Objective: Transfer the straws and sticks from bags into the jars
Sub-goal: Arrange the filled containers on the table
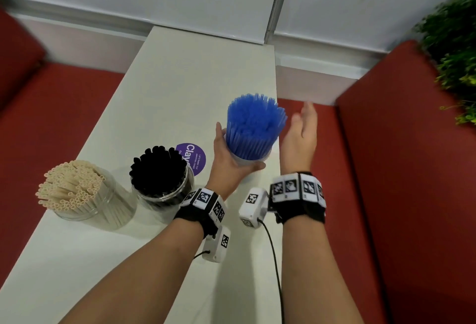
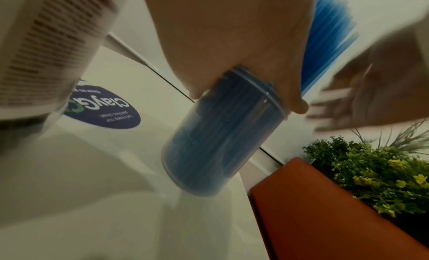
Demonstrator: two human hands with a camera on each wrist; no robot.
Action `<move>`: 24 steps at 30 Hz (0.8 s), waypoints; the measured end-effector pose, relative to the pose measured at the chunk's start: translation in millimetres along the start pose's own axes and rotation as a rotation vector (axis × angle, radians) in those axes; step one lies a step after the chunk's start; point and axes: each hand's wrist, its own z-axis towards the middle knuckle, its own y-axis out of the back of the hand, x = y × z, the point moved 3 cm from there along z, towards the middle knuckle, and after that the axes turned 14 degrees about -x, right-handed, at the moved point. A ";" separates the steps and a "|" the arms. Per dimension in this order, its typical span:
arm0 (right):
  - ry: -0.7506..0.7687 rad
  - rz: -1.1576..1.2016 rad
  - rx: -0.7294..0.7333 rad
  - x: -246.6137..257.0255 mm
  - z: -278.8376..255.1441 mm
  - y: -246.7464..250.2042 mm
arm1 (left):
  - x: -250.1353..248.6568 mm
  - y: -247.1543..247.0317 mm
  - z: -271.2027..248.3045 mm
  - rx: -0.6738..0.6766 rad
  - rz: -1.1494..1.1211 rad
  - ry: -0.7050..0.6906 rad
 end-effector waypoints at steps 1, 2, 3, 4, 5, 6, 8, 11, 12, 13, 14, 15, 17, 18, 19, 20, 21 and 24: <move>-0.117 -0.090 0.097 -20.7 -0.6 4.5 | 2.5 2.5 0.3 0.027 0.007 0.014; -0.200 -0.190 0.239 -39.8 -4.1 5.3 | 4.2 4.7 -0.2 0.050 0.007 0.030; -0.246 -0.238 0.382 -54.3 -10.1 3.4 | 4.7 5.3 -0.3 0.062 0.009 0.039; -0.275 -0.218 0.495 -63.6 -17.2 0.0 | 4.5 5.1 -0.2 0.066 0.011 0.039; -0.305 -0.165 0.559 -69.0 -23.1 -3.2 | 3.7 4.6 -0.1 0.070 0.005 0.035; -0.338 -0.115 0.580 -74.1 -25.6 -5.2 | 1.3 3.6 -0.2 0.079 -0.013 0.028; -0.388 -0.053 0.551 -79.6 -24.0 -5.5 | -2.1 2.8 -0.1 0.106 -0.035 0.005; -0.460 0.018 0.527 -83.3 -22.7 -5.7 | -3.9 3.1 -1.5 0.122 -0.031 -0.005; -0.469 0.030 0.520 -84.6 -22.3 -6.4 | -4.6 2.8 -1.7 0.121 -0.038 0.000; -0.466 0.026 0.515 -86.1 -22.7 -7.6 | -5.0 2.4 -1.8 0.120 -0.042 0.008; -0.463 0.019 0.512 -88.1 -24.0 -8.4 | -5.9 2.1 -2.5 0.120 -0.040 0.015; -0.466 0.016 0.506 -90.2 -25.7 -9.3 | -7.5 2.2 -3.5 0.116 -0.036 0.017; -0.480 0.023 0.479 -94.3 -29.8 -10.1 | -10.0 3.3 -5.4 0.098 -0.019 0.004; -0.477 0.018 0.463 -94.2 -32.0 -10.1 | -11.4 3.7 -6.5 0.086 -0.005 -0.007; -0.468 0.010 0.448 -92.8 -34.5 -10.2 | -13.7 4.4 -7.2 0.072 0.009 -0.019; -0.453 -0.003 0.438 -91.6 -37.0 -10.1 | -16.3 5.1 -7.9 0.061 0.019 -0.027; -0.435 -0.027 0.433 -90.8 -40.2 -9.6 | -18.0 6.2 -8.7 0.054 0.033 -0.025; -0.437 -0.138 0.424 -93.6 -48.2 -2.3 | -21.6 13.8 -16.2 0.063 0.078 0.021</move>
